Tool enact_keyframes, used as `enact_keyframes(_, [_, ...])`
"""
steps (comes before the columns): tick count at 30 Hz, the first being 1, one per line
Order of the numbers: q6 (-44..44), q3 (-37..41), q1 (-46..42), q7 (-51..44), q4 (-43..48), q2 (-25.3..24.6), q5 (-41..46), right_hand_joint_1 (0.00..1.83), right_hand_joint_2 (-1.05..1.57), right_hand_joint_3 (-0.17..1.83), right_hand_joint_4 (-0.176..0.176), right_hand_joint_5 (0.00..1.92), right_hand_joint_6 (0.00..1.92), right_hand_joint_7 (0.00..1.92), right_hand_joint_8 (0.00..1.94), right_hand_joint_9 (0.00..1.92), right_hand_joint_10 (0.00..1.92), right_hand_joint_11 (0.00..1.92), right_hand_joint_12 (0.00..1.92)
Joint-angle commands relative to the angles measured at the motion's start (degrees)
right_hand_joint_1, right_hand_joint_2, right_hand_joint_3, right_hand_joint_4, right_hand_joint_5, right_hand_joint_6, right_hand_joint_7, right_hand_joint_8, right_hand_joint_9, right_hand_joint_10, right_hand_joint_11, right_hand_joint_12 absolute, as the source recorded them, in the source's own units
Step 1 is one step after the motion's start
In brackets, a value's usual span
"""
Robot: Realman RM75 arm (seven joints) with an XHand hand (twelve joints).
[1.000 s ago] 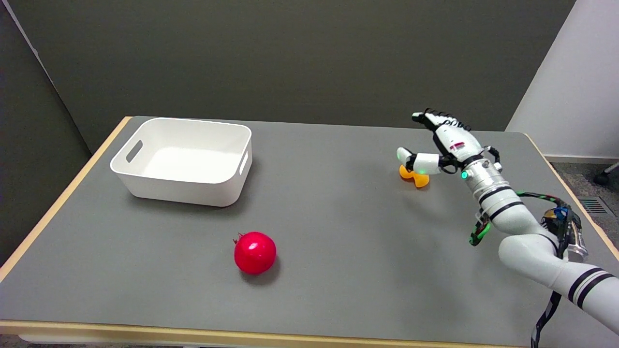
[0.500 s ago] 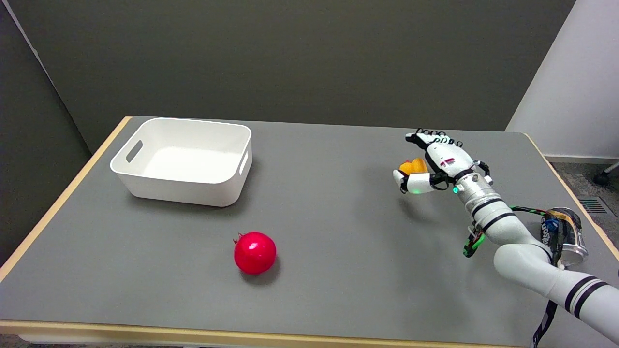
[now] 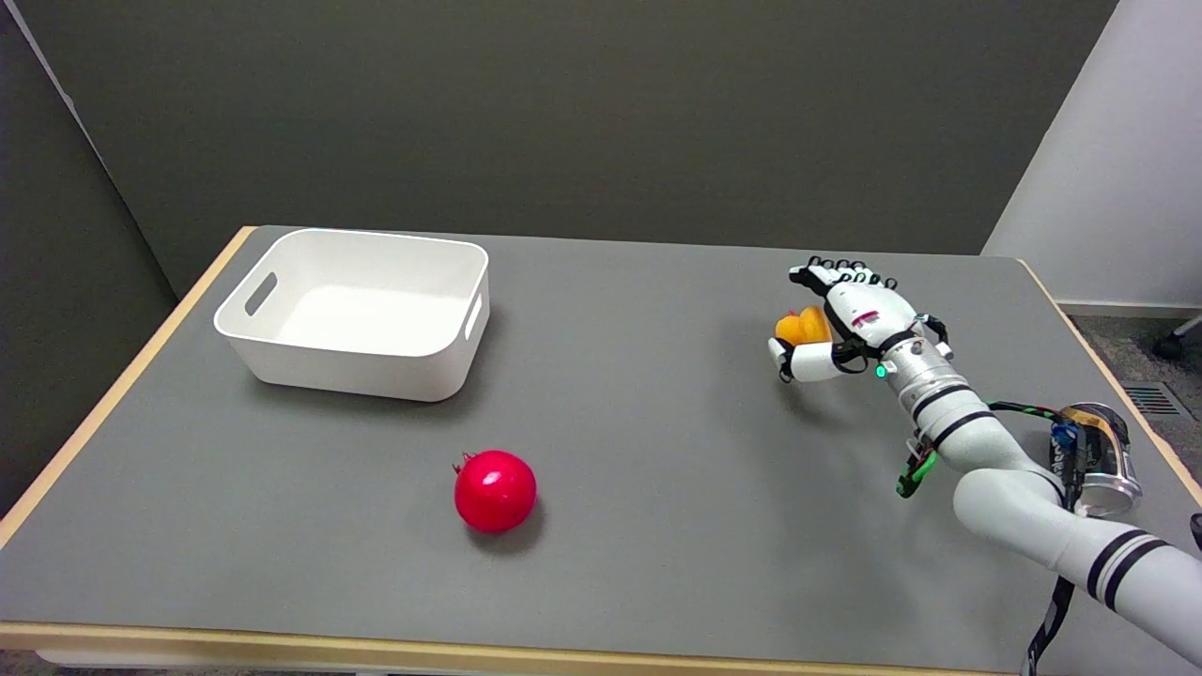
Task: Pick up the yellow duck.
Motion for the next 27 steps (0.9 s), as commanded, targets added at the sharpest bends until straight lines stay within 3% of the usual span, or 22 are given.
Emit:
enact_keyframes(1, [-0.77, -4.04, 5.24, -1.17, -7.98, -0.32, 0.9, 0.59, 0.62, 0.97, -0.037, 0.2, 0.45, 0.26, 0.41, 0.13, 0.74, 0.0, 1.13])
enact_keyframes(15, [-0.54, -4.26, 5.74, -1.17, -8.75, -0.89, 0.68, 0.66, 0.64, 0.98, -0.035, 0.23, 0.47, 0.34, 0.46, 0.23, 0.81, 0.05, 1.19])
enact_keyframes(20, [-0.22, -4.7, 6.43, -1.46, -8.75, -0.89, 0.63, 0.84, 0.69, 0.96, -0.048, 0.26, 0.5, 0.48, 0.55, 0.38, 0.98, 0.23, 1.42])
enact_keyframes(22, [-0.15, -5.22, 6.89, -1.62, -8.74, -0.89, 0.55, 0.88, 0.81, 0.92, -0.053, 0.31, 0.72, 0.62, 0.79, 0.52, 1.15, 0.41, 1.6])
enact_keyframes(23, [-0.15, -5.35, 6.99, -1.64, -8.74, -0.89, 0.41, 0.99, 0.91, 0.75, -0.062, 0.34, 0.82, 0.68, 1.0, 0.6, 1.2, 0.45, 1.69])
enact_keyframes(24, [-0.15, -5.43, 7.2, -1.64, -8.74, -0.89, 0.0, 1.2, 1.04, 0.44, -0.079, 0.36, 0.89, 0.71, 1.29, 0.66, 1.23, 0.45, 1.79])
enact_keyframes(25, [-0.15, -5.51, 7.32, -1.64, -8.74, -0.89, -0.29, 1.31, 1.1, 0.29, -0.084, 0.38, 0.94, 0.73, 1.43, 0.7, 1.25, 0.45, 1.86])
enact_keyframes(26, [-0.15, -5.53, 7.45, -1.64, -8.75, -0.89, -0.88, 1.32, 1.09, 0.3, -0.076, 0.4, 0.98, 0.74, 1.43, 0.71, 1.25, 0.47, 1.9])
enact_keyframes(27, [-0.15, -5.6, 7.56, -1.64, -8.75, -0.89, -1.72, 1.28, 1.12, 0.27, -0.095, 0.44, 1.12, 0.72, 1.46, 0.73, 1.28, 0.49, 1.92])
